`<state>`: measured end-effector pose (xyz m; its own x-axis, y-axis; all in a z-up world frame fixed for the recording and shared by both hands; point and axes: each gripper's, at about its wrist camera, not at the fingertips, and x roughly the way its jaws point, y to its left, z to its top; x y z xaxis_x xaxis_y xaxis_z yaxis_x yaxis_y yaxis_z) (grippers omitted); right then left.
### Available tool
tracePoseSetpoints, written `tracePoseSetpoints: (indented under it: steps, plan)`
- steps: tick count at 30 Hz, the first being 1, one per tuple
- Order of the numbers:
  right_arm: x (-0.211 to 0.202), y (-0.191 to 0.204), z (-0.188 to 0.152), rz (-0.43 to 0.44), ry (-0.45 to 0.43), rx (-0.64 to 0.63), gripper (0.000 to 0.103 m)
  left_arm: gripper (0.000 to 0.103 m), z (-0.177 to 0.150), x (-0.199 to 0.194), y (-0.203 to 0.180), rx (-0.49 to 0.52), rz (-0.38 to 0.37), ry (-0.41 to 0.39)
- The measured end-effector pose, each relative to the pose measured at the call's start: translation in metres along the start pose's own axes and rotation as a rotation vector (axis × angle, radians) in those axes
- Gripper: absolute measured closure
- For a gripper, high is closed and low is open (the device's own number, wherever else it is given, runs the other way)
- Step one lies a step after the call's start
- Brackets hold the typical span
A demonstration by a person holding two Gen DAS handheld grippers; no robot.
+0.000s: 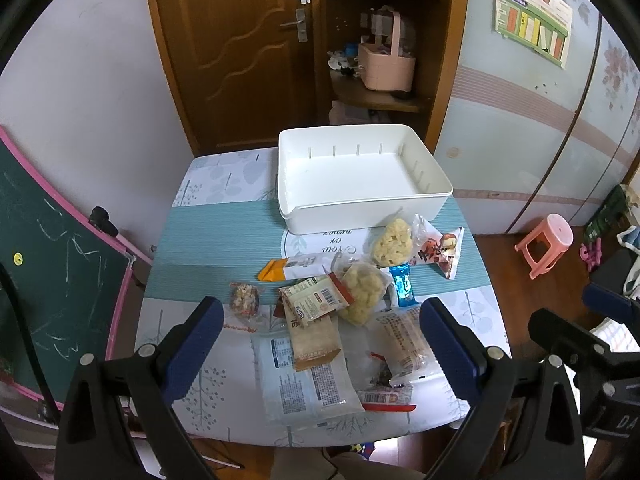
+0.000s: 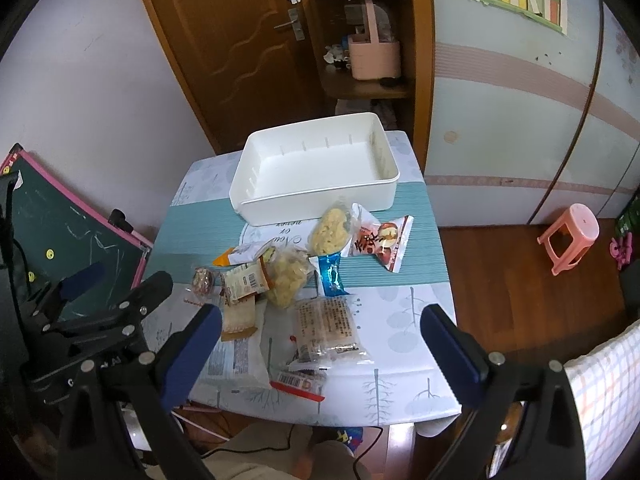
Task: Organize snacks
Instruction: 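Move both tools toward the snacks on the table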
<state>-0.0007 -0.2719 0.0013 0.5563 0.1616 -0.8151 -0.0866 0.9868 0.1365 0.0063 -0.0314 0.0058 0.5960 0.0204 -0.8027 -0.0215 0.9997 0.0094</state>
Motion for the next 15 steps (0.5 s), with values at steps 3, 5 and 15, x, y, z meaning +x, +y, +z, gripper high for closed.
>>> tracePoseSetpoints:
  steps: [3,5,15]
  plan:
    - [0.0005,0.0003,0.0004,-0.001,0.003,0.006,0.003,0.005,0.0000,0.0001,0.0003,-0.004,0.000,0.002]
    - [0.0007,-0.0010,0.0004,0.000,0.001,0.005,0.003,0.005,-0.0015,-0.0002,0.0001,-0.005,-0.001,0.000]
    - [0.0016,-0.0012,0.0001,-0.001,0.005,0.011,0.007,0.005,-0.0016,0.0000,-0.0009,-0.002,0.000,-0.001]
